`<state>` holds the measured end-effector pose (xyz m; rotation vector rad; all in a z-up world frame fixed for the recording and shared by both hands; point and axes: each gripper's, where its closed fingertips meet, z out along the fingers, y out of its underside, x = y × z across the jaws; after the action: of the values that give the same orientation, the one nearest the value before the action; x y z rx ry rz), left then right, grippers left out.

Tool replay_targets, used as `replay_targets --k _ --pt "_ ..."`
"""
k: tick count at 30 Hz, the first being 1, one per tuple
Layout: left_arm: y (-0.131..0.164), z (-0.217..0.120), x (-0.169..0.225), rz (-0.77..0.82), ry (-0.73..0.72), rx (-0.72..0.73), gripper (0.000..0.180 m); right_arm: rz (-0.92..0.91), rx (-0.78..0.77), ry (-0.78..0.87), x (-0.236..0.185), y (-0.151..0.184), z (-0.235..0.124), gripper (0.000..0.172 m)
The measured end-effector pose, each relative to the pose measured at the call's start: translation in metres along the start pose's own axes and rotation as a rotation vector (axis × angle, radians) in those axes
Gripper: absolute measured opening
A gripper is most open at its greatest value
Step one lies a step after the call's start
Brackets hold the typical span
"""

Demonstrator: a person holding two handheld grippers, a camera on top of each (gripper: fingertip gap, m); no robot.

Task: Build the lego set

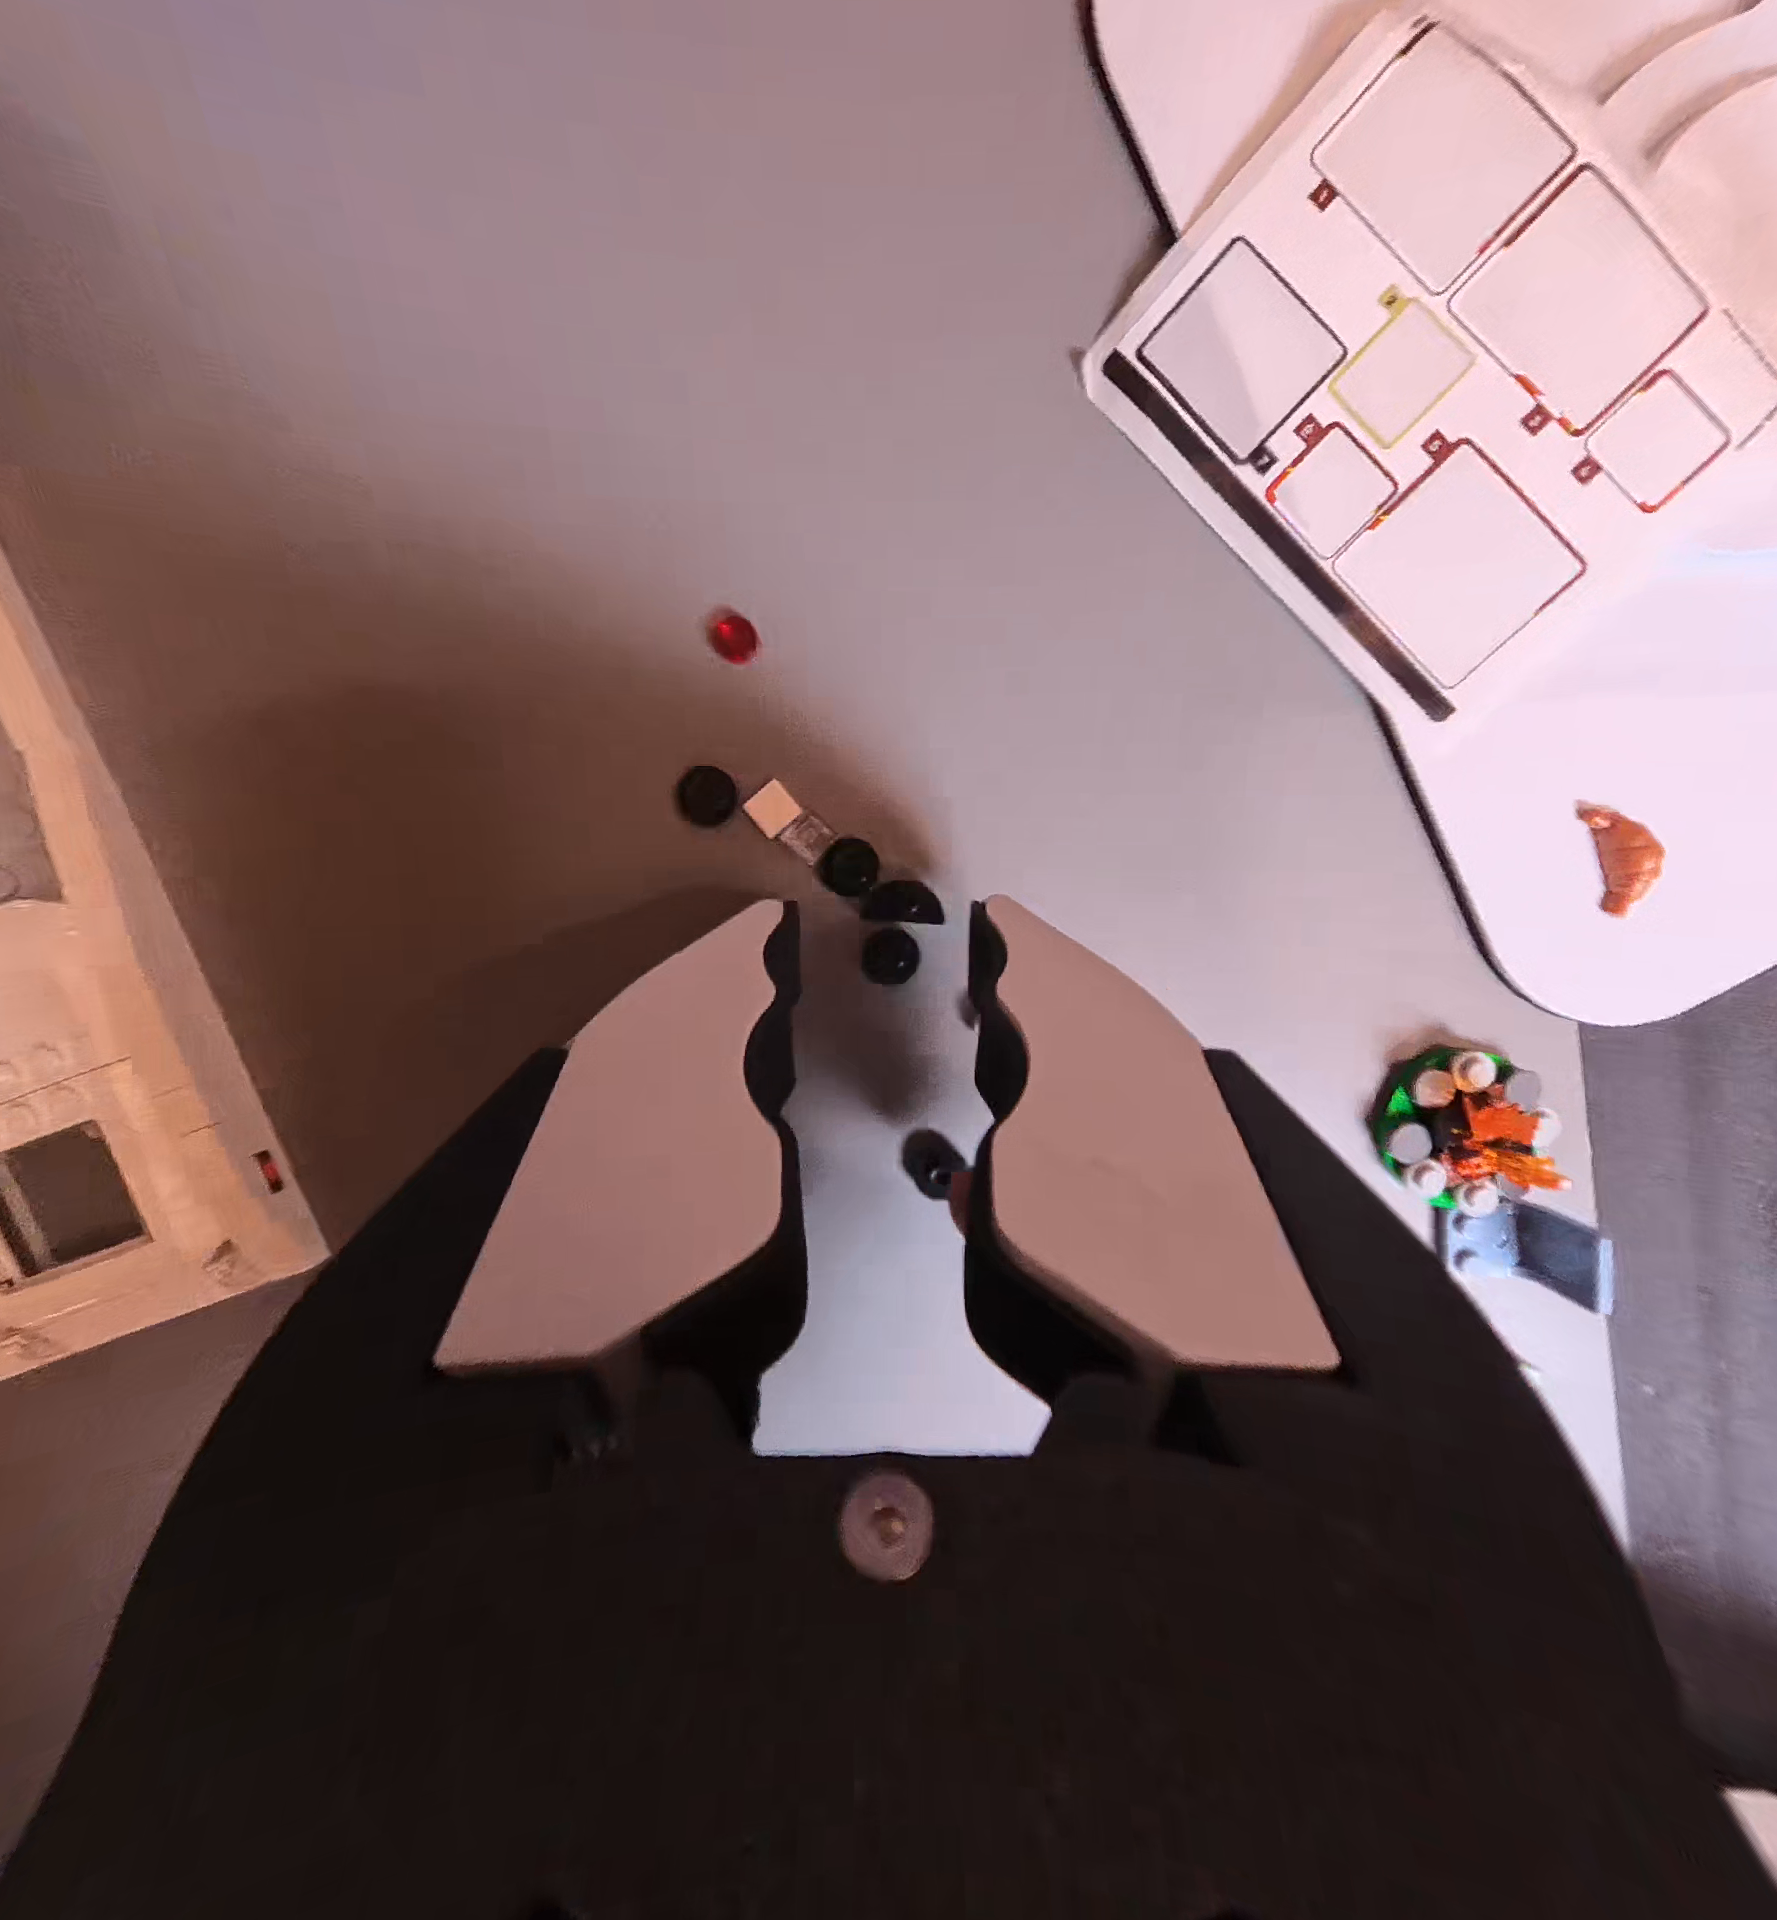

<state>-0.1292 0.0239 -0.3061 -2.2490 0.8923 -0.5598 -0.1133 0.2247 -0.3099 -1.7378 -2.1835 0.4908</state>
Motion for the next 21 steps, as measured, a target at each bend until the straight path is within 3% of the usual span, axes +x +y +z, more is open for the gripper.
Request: replay_targets --k 4,9,15,21 --pt "0.003 0.004 0.0 -0.009 0.007 -0.008 0.072 0.013 -0.047 -0.042 0.001 0.001 0.007 0.029" --pt "0.003 0.005 -0.001 -0.002 0.001 -0.009 0.07 0.01 -0.053 -0.05 0.004 0.002 0.009 0.015" --pt "0.003 0.006 0.001 0.015 0.002 -0.006 0.062 -0.053 -0.025 -0.049 -0.002 0.002 0.004 0.014" --pt "0.003 0.008 0.008 0.037 0.02 -0.013 0.058 -0.157 0.147 -0.117 -0.067 -0.007 -0.045 0.014"
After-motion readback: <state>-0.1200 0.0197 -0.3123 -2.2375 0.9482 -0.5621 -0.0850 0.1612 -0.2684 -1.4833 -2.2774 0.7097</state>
